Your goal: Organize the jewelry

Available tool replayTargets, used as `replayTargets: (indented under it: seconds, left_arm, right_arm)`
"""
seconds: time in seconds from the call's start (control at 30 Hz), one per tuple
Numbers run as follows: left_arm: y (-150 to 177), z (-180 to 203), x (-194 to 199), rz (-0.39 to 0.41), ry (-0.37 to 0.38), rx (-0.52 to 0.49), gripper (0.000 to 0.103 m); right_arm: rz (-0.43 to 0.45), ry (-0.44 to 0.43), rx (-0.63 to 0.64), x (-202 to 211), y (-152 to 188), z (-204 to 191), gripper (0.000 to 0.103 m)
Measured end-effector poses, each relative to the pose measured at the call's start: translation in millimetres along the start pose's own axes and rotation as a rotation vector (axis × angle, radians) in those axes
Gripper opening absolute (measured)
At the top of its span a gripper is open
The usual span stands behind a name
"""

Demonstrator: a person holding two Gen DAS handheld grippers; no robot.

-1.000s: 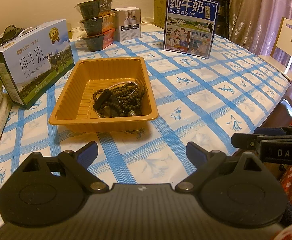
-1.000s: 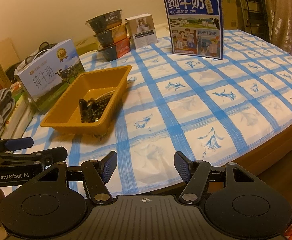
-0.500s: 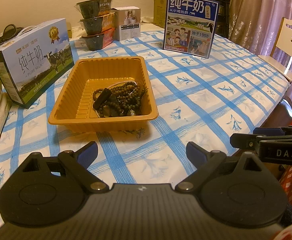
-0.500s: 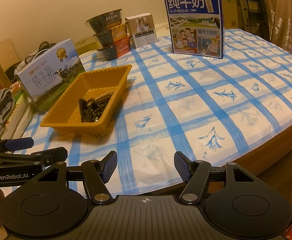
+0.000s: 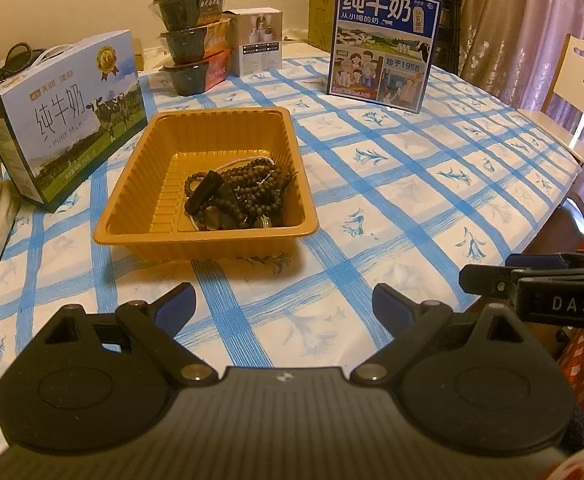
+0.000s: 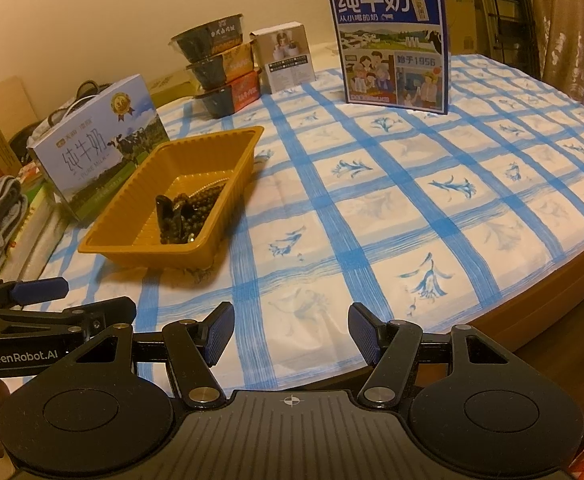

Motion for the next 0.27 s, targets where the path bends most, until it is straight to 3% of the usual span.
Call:
replayTargets:
  seconds: [0.27]
  left_arm:
    - [-0.7,-4.6,-4.0,-0.004,-0.002,0.005,0.094]
  right_arm:
    - [-0.009,-0.002,-0.002,-11.0,-0.4,-1.8,0.063]
Point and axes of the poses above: each gripper's, at about its wrist camera, not at the fingertips, and x roughly against the way its jaws point, z to its right, y to its underside, the point moved 8 cm from there along -x, roughly the way its jaws point, and after that the axes turned 15 degrees about -z, right-handed, at the moved point
